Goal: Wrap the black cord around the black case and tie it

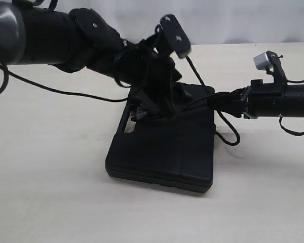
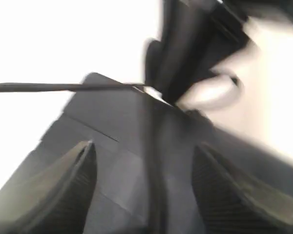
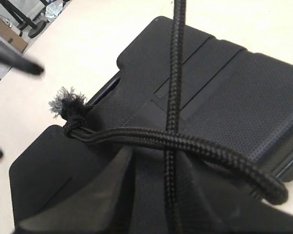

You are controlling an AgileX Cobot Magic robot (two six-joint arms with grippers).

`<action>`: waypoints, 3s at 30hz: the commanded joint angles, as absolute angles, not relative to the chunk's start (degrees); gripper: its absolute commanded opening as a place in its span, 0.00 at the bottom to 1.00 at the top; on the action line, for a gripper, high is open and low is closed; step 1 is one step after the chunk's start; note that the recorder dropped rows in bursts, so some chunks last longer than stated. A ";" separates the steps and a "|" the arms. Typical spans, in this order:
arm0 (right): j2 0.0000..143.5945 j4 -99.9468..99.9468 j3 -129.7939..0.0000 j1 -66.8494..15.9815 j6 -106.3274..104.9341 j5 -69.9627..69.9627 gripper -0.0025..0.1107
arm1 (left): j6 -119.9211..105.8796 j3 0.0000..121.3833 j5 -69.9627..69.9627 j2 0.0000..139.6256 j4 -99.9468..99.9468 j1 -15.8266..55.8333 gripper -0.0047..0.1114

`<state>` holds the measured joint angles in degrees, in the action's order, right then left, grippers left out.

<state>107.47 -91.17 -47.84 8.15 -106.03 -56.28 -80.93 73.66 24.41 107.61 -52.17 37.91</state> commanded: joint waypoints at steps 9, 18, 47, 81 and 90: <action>107.56 -90.49 -47.64 8.41 -109.86 -62.61 0.27 | -68.73 78.25 17.62 115.28 -90.09 36.32 0.51; 107.56 -89.92 -47.64 8.41 -110.25 -63.22 0.27 | -73.55 83.50 25.19 121.29 -99.95 36.32 0.51; 107.56 -88.49 -46.35 8.41 -111.41 -55.71 0.46 | -92.91 90.77 32.92 118.92 -99.95 36.32 0.04; 95.25 -77.83 -46.59 8.41 -96.82 -44.28 0.46 | -102.19 92.94 38.96 115.49 -96.66 36.32 0.04; 95.71 -88.96 -46.59 8.41 -106.49 -55.04 0.46 | -102.19 92.94 48.48 115.49 -96.65 36.32 0.04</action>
<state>95.03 -85.60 -46.57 8.38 -104.06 -53.42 -101.96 92.30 44.74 116.68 -95.51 36.25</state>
